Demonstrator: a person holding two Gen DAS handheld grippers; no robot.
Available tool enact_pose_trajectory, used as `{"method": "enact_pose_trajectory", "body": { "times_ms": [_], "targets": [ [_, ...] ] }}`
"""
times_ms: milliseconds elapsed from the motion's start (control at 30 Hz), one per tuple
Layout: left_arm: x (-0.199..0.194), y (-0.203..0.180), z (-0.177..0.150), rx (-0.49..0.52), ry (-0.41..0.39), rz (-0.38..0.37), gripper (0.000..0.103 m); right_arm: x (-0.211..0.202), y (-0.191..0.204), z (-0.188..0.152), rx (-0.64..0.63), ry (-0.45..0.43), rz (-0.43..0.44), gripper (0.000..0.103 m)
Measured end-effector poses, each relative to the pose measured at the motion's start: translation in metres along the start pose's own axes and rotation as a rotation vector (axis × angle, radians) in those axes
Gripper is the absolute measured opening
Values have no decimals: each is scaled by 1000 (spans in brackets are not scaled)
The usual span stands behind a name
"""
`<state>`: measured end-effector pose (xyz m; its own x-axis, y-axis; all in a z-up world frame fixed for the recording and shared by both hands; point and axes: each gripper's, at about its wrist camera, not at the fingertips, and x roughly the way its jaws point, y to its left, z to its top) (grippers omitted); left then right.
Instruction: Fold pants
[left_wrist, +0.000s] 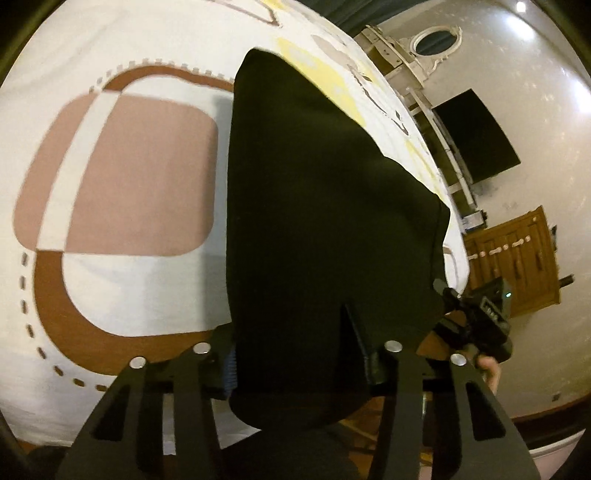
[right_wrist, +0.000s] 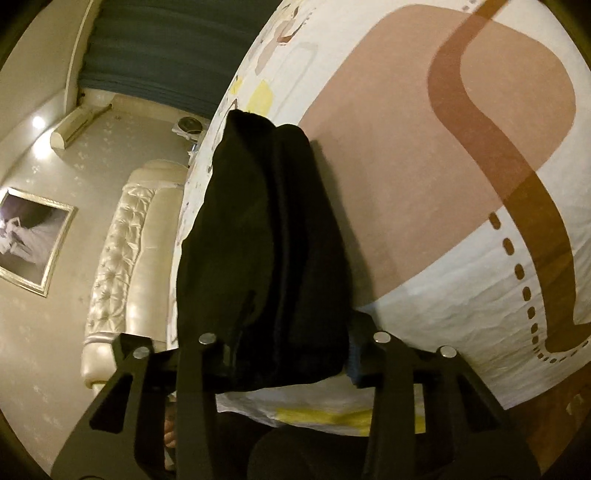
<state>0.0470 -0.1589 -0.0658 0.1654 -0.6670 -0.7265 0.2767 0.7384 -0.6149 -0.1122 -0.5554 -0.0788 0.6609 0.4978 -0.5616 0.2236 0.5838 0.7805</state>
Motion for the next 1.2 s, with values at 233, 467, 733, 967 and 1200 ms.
{"method": "enact_pose_trajectory", "body": {
  "times_ms": [233, 467, 733, 967, 1200],
  "targets": [
    [-17, -5, -4, 56, -40, 85, 42, 9, 17, -6, -23, 1, -14, 36],
    [-47, 9, -9, 91, -89, 170, 42, 42, 42, -19, -71, 57, -9, 36],
    [-85, 44, -11, 74, -123, 231, 42, 93, 79, -34, -104, 131, 28, 36],
    [-104, 64, -16, 50, -151, 264, 42, 123, 100, -44, -131, 170, 53, 36],
    [-98, 68, -18, 44, -155, 254, 43, 122, 93, -45, -122, 168, 64, 36]
  ]
}}
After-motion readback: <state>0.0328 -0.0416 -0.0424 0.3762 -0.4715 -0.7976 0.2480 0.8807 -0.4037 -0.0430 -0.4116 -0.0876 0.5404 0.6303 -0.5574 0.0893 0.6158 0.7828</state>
